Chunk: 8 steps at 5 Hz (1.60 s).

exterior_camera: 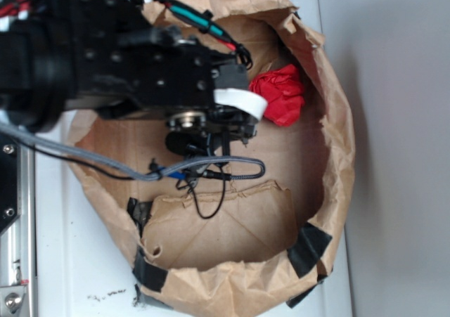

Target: Grab the green ball.

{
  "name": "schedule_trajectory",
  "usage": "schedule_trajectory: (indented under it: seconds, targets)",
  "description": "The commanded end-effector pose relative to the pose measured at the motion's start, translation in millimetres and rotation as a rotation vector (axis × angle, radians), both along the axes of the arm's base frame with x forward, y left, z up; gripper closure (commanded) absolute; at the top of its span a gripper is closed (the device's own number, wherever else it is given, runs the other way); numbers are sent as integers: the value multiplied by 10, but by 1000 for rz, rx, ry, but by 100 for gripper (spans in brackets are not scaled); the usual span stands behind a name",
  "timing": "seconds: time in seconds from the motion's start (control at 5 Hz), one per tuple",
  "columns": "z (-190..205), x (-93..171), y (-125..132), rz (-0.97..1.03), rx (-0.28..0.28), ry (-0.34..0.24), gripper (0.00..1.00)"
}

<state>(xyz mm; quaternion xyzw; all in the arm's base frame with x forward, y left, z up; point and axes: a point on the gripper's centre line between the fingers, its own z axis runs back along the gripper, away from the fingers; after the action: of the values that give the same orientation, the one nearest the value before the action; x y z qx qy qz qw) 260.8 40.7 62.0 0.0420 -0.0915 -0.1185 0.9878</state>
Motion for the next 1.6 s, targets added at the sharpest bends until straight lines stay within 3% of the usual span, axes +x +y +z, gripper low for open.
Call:
schedule_trajectory:
  seconds: [0.0,0.2,0.4,0.8,1.0,1.4]
  targets:
    - [432,-29,-32,10,-23,-122,100]
    - [534,-58,0,23,-69,-113,52]
    - [371,-66,44,24,-42,-77,0]
    - [123,-154,-84,-26,-24,-18,0]
    - [-40,-75,-164,-16,-2,-29,0]
    - [-338,-41,-252,-14,35,13,0]
